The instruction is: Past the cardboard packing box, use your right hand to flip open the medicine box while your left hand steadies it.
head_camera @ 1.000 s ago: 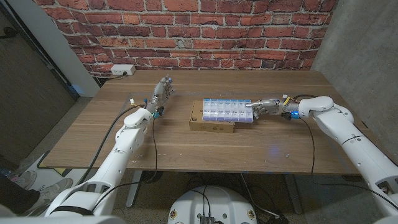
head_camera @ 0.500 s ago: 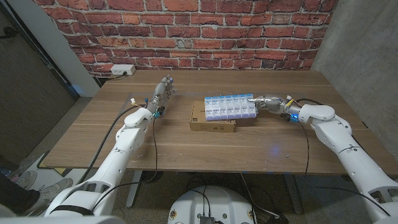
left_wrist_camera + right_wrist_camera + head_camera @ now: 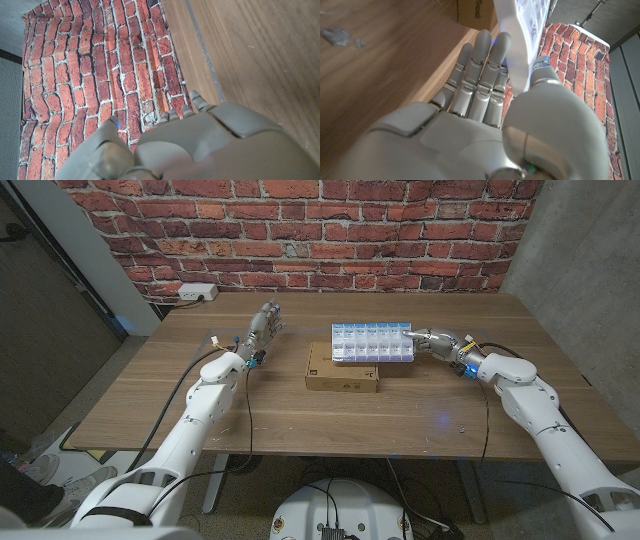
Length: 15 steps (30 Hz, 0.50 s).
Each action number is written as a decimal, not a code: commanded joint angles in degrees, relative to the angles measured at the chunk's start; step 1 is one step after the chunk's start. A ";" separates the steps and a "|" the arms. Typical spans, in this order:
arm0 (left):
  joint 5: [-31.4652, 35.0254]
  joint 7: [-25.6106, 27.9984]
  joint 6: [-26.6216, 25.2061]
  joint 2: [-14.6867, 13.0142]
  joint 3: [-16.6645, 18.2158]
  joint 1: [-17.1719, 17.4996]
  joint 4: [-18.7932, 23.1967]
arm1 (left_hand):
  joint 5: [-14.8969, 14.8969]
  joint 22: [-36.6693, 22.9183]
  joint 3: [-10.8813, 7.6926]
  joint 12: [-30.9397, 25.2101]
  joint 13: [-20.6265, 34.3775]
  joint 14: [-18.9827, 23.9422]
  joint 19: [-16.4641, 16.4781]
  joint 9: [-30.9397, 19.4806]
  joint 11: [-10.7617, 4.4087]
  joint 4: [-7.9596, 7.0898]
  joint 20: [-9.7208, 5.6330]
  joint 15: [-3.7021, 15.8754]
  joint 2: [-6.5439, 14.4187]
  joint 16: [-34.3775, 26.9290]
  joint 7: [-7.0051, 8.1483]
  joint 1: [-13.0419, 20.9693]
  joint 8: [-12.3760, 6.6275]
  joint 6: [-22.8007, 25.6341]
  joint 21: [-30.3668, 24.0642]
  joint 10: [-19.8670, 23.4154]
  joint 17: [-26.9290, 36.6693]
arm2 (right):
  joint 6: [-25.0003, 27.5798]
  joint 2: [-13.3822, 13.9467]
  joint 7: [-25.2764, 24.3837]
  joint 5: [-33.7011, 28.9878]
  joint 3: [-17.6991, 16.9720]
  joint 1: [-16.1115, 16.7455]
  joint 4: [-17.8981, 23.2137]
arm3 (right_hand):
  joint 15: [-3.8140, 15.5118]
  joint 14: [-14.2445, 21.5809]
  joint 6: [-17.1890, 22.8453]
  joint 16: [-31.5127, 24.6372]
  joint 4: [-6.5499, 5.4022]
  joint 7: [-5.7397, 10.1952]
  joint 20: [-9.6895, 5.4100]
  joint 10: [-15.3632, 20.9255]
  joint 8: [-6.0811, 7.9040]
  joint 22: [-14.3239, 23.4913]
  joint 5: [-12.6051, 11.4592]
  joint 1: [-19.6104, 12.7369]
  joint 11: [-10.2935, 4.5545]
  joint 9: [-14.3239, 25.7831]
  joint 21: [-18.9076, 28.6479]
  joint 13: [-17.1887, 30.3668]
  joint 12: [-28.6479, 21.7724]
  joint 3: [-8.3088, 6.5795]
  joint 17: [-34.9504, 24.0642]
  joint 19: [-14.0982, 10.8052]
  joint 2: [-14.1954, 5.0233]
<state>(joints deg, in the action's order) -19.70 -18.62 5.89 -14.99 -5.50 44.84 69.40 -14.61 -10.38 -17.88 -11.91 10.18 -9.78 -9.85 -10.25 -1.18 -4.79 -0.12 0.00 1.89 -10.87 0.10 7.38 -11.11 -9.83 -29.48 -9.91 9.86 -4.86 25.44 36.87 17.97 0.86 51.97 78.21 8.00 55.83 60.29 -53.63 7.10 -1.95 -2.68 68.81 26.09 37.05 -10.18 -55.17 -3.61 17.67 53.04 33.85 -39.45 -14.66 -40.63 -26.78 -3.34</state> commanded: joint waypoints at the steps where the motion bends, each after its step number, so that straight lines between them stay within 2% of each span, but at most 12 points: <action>1: 2.12 0.09 0.83 -1.12 -1.37 -0.36 0.96 | 0.48 -0.42 0.29 -1.97 0.34 -1.04 -2.71 -0.39 1.41 3.50 2.10 -1.24 -1.99 -1.20 -1.11 4.52 -2.26 -0.93 0.43 -0.35 0.43 | -3.97 -4.20 -6.38 0.62 -2.27 1.92 0.32 | 4.55 0.69 0.99 -0.18 0.75 0.62 -1.07 0.52 0.29 0.17 -0.34 -7.93 -0.45 0.35 0.76 -0.14 -0.25 -2.09 -0.52 -0.17 -6.87; 3: 2.41 -0.18 0.99 -1.51 -1.74 -0.43 1.37 | 0.82 -0.63 0.66 -3.22 0.54 2.17 -1.77 -0.52 1.74 4.57 3.56 -2.29 -2.74 -1.81 -1.55 5.93 -3.22 3.56 0.48 4.99 0.70 | -4.97 -5.11 -7.81 0.53 -2.61 2.27 0.44 | 4.59 0.69 1.01 -0.13 0.79 0.59 -1.09 0.55 0.34 0.19 -0.35 -8.05 -0.43 0.44 1.01 -0.03 -0.33 -2.23 -0.67 -0.23 -6.81; 4: 2.46 -0.38 0.94 -1.68 -1.91 -0.47 1.60 | 1.03 -0.79 0.79 -4.07 0.73 6.09 -1.29 -0.67 2.18 5.23 4.37 -2.42 -2.96 -2.95 -0.89 6.97 -3.89 6.72 0.57 8.69 1.10 | -5.73 -5.44 -8.11 0.50 -2.70 2.30 0.23 | 4.60 0.77 1.03 -0.13 0.81 0.54 -1.13 0.55 0.38 0.21 -0.36 -8.12 -0.51 0.50 1.17 0.03 -0.37 -2.33 -0.78 -0.21 -6.77; 5: 2.40 -0.76 0.80 -1.88 -2.09 -0.54 1.86 | 1.11 -0.84 0.72 -4.42 0.82 7.12 -1.06 -0.74 2.56 5.59 4.79 -2.30 -2.94 -3.22 -1.44 7.59 -4.29 8.31 0.59 10.20 1.27 | -5.55 -5.89 -8.72 0.78 -2.90 2.48 0.52 | 4.58 0.81 1.10 -0.14 0.81 0.60 -1.13 0.55 0.42 0.22 -0.36 -8.13 -0.47 0.54 1.30 0.14 -0.44 -2.37 -0.88 -0.22 -6.72; 10: 1.34 -3.57 0.13 -2.67 -2.82 -1.06 2.73 | 1.75 -1.04 0.86 -5.15 1.27 9.80 -0.58 -1.20 2.87 6.95 6.91 -1.81 -3.65 -4.11 -3.23 9.54 -6.39 15.24 0.82 14.02 2.14 | -7.07 -6.96 -9.66 0.77 -2.97 2.37 0.06 | 4.52 0.87 1.03 -0.07 0.69 0.60 -1.22 0.49 0.45 0.26 -0.35 -8.10 -0.47 0.69 1.79 0.28 -0.50 -2.56 -1.24 -0.13 -6.65; 13: 0.95 -4.66 -0.08 -3.02 -3.22 -1.23 3.48 | 1.99 -1.08 0.71 -5.26 1.43 10.35 -0.62 -1.41 3.17 7.62 7.63 -1.67 -3.82 -4.31 -3.33 10.60 -7.19 17.49 0.98 14.70 2.38 | -8.37 -7.97 -10.37 1.01 -3.15 2.34 -0.32 | 4.54 0.89 0.99 -0.01 0.68 0.60 -1.22 0.58 0.47 0.28 -0.35 -8.13 -0.48 0.79 2.02 0.11 -0.44 -2.68 -1.41 -0.01 -6.58; 15: 0.78 -5.11 -0.02 -3.20 -3.45 -1.27 3.98 | 2.09 -1.09 0.58 -5.55 1.56 10.64 -0.67 -1.50 2.85 8.09 8.57 -1.73 -3.95 -4.42 -3.33 11.36 -7.30 17.86 1.08 15.59 2.50 | -9.09 -8.60 -10.99 1.04 -3.23 2.39 -0.44 | 4.52 0.91 0.98 0.05 0.62 0.64 -1.26 0.63 0.48 0.29 -0.34 -8.09 -0.38 0.83 2.23 -0.02 -0.38 -2.77 -1.56 0.05 -6.56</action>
<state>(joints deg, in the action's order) -18.18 -20.73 6.48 -16.90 -7.62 44.12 71.34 -12.85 -11.35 -17.12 -16.89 11.39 0.21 -10.03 -11.50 1.83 2.65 7.44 -1.64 -2.03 -14.87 -3.19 17.85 -17.84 7.21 -28.59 4.44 12.10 -10.26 20.11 29.41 18.64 -1.52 53.90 78.32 8.07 56.32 60.29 -53.63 7.10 -1.93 -2.67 69.29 26.32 37.04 -10.20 -55.77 -3.75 18.24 54.72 33.89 -39.46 -14.66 -41.82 -26.78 -2.74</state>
